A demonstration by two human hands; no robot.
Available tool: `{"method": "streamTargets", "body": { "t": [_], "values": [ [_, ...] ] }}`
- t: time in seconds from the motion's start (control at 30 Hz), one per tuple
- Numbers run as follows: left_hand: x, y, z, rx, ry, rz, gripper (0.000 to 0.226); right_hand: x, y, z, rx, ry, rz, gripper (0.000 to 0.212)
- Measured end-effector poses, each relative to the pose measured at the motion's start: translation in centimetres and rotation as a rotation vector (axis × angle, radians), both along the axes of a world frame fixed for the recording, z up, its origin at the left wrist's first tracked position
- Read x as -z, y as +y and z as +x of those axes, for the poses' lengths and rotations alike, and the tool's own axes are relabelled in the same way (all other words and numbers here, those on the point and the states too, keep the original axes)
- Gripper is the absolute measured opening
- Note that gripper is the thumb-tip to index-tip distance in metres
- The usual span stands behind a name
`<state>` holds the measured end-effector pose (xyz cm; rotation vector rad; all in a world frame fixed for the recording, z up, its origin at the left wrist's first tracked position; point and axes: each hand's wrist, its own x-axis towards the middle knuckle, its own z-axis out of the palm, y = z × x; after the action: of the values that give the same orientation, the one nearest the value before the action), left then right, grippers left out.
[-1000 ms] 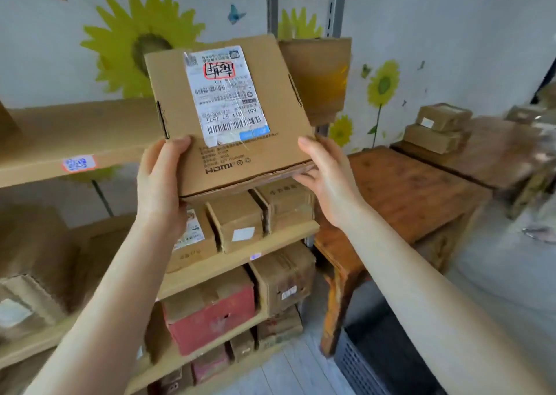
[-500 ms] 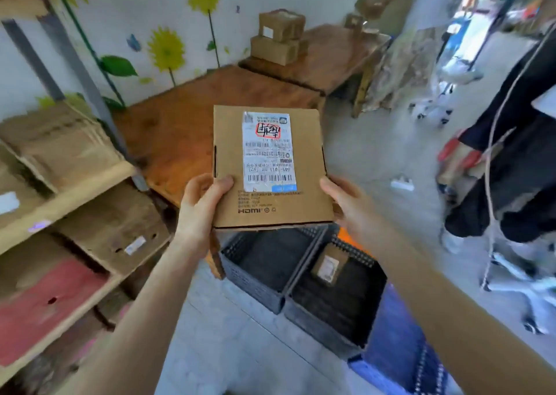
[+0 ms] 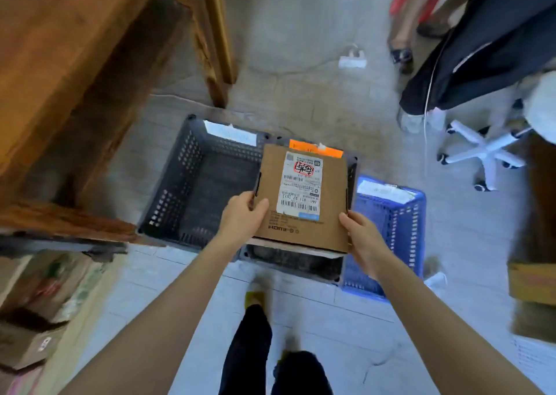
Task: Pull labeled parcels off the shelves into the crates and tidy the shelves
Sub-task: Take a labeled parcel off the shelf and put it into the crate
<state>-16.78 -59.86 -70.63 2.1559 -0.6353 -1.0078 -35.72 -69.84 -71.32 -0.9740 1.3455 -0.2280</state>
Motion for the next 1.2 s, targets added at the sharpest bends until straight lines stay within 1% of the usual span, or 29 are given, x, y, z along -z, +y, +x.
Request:
{"method": "streamTargets", "body": {
  "t": [0.1, 0.17, 0.23, 0.33, 0.43, 0.53, 0.67, 0.73, 0.87, 0.97, 1.07, 1.13, 1.2],
  "values": [
    [7.9, -2.3, -0.3, 0.047, -0.040, 0.132, 0.030, 8.4, -1.3, 0.3, 0.004, 0.140, 0.033, 0.016],
    [13.7, -3.5, -0.7, 0.055, -0.034, 0.202, 0.028, 14.4, -2.1, 0.6, -0.013, 0.208, 0.064, 0.017],
    [19.8, -4.5, -1.2, 0.057, -0.014, 0.264, 0.027, 20.8, -2.9, 0.6, -0.017, 0.250, 0.082, 0.017],
    [28.7, -5.5, -2.0, 0.040, 0.013, 0.357, 0.029, 30.0, -3.6, 0.6, -0.038, 0.286, 0.135, 0.023],
    [36.3, -6.0, -2.7, 0.065, -0.021, 0.490, 0.031, 37.9, -3.8, 0.1, -0.073, 0.325, 0.230, 0.024],
    [42.2, -6.2, -2.9, 0.132, -0.053, 0.610, 0.028, 43.9, -3.7, 0.1, -0.092, 0.364, 0.277, 0.015],
    [47.1, -6.6, -2.4, 0.153, -0.017, 0.647, 0.031, 49.6, -3.4, 1.4, -0.138, 0.424, 0.293, 0.027],
    [48.8, -6.8, -1.9, 0.129, 0.006, 0.661, 0.034, 51.5, -3.3, 2.5, -0.155, 0.444, 0.320, 0.031],
    [50.6, -6.7, -1.8, 0.065, 0.039, 0.691, 0.044, 53.8, -2.4, 4.4, -0.180, 0.427, 0.361, 0.030],
    [50.0, -6.2, -1.9, 0.043, 0.077, 0.637, 0.040, 53.4, -2.5, 5.1, -0.215, 0.440, 0.368, 0.031],
    [46.9, -5.9, -1.5, 0.017, 0.091, 0.579, 0.036, 49.6, -3.5, 5.4, -0.247, 0.477, 0.301, 0.026],
    [43.2, -5.8, -1.2, -0.006, 0.090, 0.518, 0.034, 45.5, -4.4, 5.7, -0.248, 0.486, 0.240, 0.022],
    [38.5, -5.8, -0.6, -0.051, 0.113, 0.442, 0.036, 40.3, -5.3, 6.5, -0.282, 0.483, 0.175, 0.025]
  ]
}}
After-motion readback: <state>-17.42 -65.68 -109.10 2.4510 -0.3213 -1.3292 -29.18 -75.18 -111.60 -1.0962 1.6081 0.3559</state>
